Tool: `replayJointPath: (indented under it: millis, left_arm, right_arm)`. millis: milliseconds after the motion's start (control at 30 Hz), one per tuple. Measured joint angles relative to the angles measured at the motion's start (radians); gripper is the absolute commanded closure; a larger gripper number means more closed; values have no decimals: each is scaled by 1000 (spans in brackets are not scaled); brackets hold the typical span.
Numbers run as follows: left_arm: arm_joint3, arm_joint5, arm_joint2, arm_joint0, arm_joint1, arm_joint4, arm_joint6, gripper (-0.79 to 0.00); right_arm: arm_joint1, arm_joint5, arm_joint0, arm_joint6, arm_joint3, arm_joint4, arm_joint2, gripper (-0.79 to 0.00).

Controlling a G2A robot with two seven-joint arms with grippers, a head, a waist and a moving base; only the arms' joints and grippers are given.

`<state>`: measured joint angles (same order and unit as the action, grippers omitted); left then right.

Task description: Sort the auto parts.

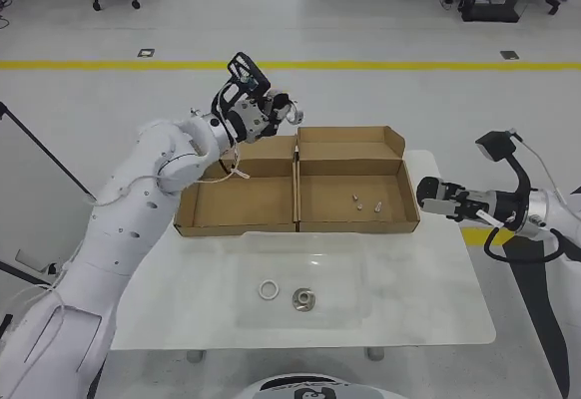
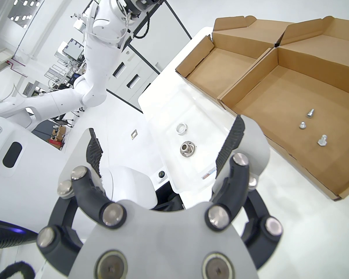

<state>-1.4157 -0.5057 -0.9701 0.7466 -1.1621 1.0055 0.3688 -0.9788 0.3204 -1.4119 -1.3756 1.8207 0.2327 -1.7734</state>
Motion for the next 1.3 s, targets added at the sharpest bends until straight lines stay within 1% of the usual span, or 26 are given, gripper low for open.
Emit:
replayJointPath:
  millis: [100,200,333,433,533,733,933,1133,1300]
  left_arm:
    - [72,-12,59,-68,-21,20,27,0]
    - [170,-26,137,-150,-52,53,49,0]
    - [337,-41,249,-256,-105,92,61,0]
    - [453,-44,313,-310,-144,106,55,0]
    - [552,-59,368,-347,-180,128,61,0]
    - [716,-86,457,-388,-245,188,69,0]
    - [844,-107,521,-402,-299,251,76,0]
    - [958,-112,557,-410,-342,303,76,0]
    - [1027,-124,576,-410,-369,334,74,0]
  right_arm:
    - [0,0,0,0,0,0,0,-785]
    - [0,0,0,0,0,0,0,-785]
    - [0,0,0,0,0,0,0,-785]
    - [0,0,0,0,0,0,0,-785]
    - [0,0,0,0,0,0,0,-785]
    - [0,0,0,0,0,0,0,-785]
    - [0,0,0,0,0,0,0,-785]
    - [0,0,0,0,0,0,0,-785]
    - [0,0,0,0,0,0,0,-785]
